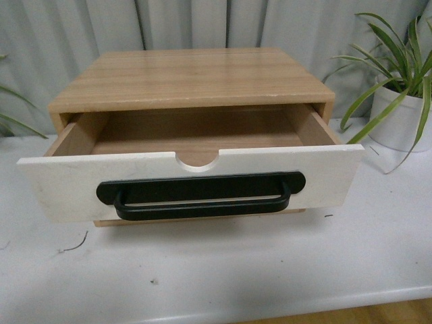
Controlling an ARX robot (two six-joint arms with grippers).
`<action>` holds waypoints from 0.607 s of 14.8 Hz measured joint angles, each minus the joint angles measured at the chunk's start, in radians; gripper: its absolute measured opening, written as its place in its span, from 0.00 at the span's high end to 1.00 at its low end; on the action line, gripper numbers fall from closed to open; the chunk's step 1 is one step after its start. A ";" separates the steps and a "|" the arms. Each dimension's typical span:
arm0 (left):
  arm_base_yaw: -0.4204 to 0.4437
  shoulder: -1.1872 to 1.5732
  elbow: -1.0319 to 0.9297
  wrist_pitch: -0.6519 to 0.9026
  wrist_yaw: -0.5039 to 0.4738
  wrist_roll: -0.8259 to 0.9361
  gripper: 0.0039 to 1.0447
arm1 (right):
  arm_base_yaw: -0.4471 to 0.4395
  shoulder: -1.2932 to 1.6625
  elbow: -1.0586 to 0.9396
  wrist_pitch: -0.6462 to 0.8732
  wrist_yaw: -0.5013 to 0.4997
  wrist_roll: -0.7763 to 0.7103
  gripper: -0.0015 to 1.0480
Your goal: Close drawer sideways
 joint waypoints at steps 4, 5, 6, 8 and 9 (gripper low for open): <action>-0.081 0.412 -0.020 0.365 0.043 0.525 0.06 | 0.123 0.404 0.147 0.001 -0.165 -0.311 0.06; -0.086 0.542 -0.020 0.497 0.040 0.613 0.06 | 0.143 0.492 0.174 0.032 -0.191 -0.384 0.06; -0.095 0.680 -0.020 0.626 0.040 0.671 0.06 | 0.160 0.577 0.192 0.071 -0.204 -0.448 0.06; -0.047 1.263 0.108 1.013 0.058 0.760 0.06 | 0.095 0.937 0.338 0.269 -0.273 -0.605 0.06; -0.029 1.326 0.144 1.024 0.060 0.762 0.06 | 0.079 0.978 0.373 0.278 -0.289 -0.615 0.06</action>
